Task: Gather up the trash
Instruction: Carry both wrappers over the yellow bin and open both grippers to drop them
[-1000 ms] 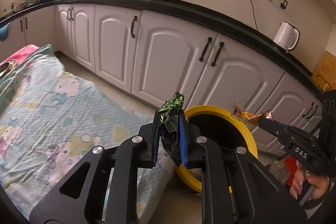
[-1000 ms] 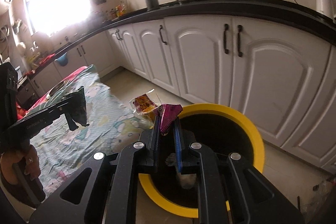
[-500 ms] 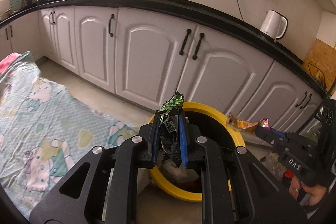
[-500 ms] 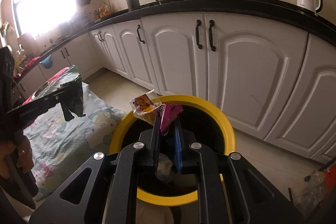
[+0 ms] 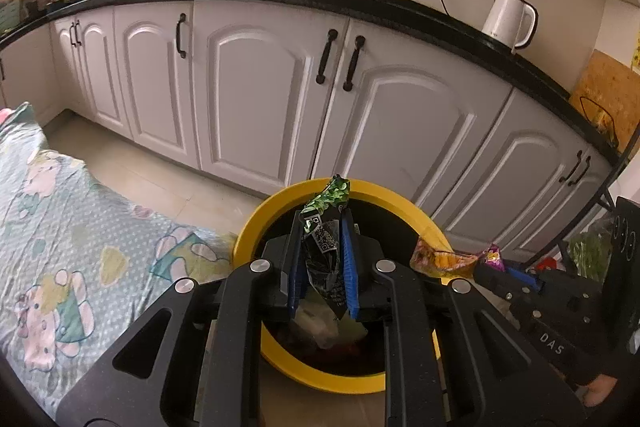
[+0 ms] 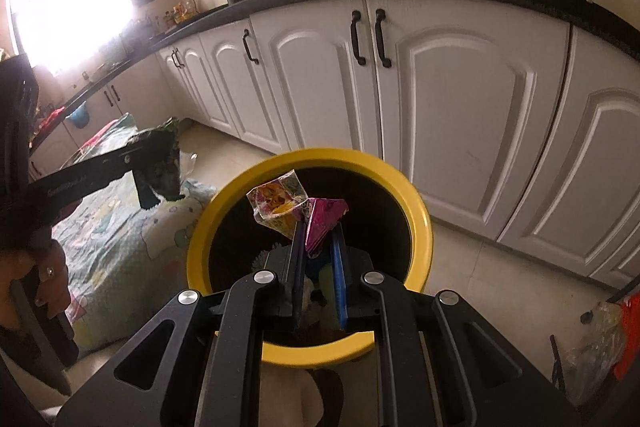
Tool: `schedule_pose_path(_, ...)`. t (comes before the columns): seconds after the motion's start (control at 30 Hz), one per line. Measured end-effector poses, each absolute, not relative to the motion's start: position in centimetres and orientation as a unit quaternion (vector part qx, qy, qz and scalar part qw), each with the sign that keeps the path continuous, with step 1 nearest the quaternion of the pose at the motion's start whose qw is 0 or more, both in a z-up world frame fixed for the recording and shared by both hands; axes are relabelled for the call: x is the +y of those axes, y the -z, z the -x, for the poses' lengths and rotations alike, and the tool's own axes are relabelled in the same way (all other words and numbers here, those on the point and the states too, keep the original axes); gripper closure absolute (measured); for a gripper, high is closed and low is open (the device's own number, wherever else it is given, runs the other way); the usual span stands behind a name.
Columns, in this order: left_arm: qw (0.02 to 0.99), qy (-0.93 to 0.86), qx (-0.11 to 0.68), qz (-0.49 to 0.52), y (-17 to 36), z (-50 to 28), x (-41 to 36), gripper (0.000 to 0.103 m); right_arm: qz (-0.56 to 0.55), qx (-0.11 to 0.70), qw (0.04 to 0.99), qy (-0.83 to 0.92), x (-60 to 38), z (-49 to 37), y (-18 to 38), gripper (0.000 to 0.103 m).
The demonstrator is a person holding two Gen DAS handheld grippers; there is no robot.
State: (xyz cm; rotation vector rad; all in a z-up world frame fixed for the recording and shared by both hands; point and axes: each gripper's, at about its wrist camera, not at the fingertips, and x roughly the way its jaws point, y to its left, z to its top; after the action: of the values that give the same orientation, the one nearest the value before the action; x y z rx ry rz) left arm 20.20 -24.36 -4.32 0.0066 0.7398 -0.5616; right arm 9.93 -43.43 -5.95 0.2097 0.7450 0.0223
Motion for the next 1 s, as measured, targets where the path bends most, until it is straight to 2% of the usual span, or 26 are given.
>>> schedule_pose_path(0.2,0.887,0.276,0.37,-0.013,5.2,-20.7,-25.3,0.089,-0.113,0.376,0.92,-0.013,-43.5,-10.0,7.1,0.09)
schedule_pose_path(0.5,0.878,0.274,0.392,-0.01,5.9,-22.0,-26.0,0.079,-0.128,0.399,0.908,-0.021,-43.3,-10.6,8.5,0.085)
schedule_pose_path(0.6,0.877,0.272,0.396,-0.011,5.9,-22.5,-26.2,0.071,-0.125,0.402,0.907,-0.019,-43.2,-10.8,8.7,0.083)
schedule_pose_path(0.67,0.875,0.27,0.402,-0.01,5.9,-22.9,-26.3,0.065,-0.125,0.403,0.906,-0.017,-43.4,-10.8,8.8,0.075)
schedule_pose_path(0.73,0.874,0.268,0.405,-0.009,5.9,-23.0,-26.2,0.053,-0.126,0.401,0.907,-0.013,-43.5,-10.7,8.7,0.072)
schedule_pose_path(0.8,0.874,0.266,0.406,-0.01,5.8,-23.0,-26.0,0.049,-0.127,0.399,0.908,-0.009,-43.6,-10.6,8.6,0.069)
schedule_pose_path(0.87,0.875,0.263,0.407,-0.01,5.7,-23.0,-25.7,0.04,-0.125,0.395,0.91,-0.003,-43.8,-10.4,8.4,0.058)
schedule_pose_path(1.0,0.878,0.252,0.406,-0.007,5.3,-22.9,-24.8,0.017,-0.129,0.384,0.914,0.009,-44.2,-9.9,7.8,0.044)
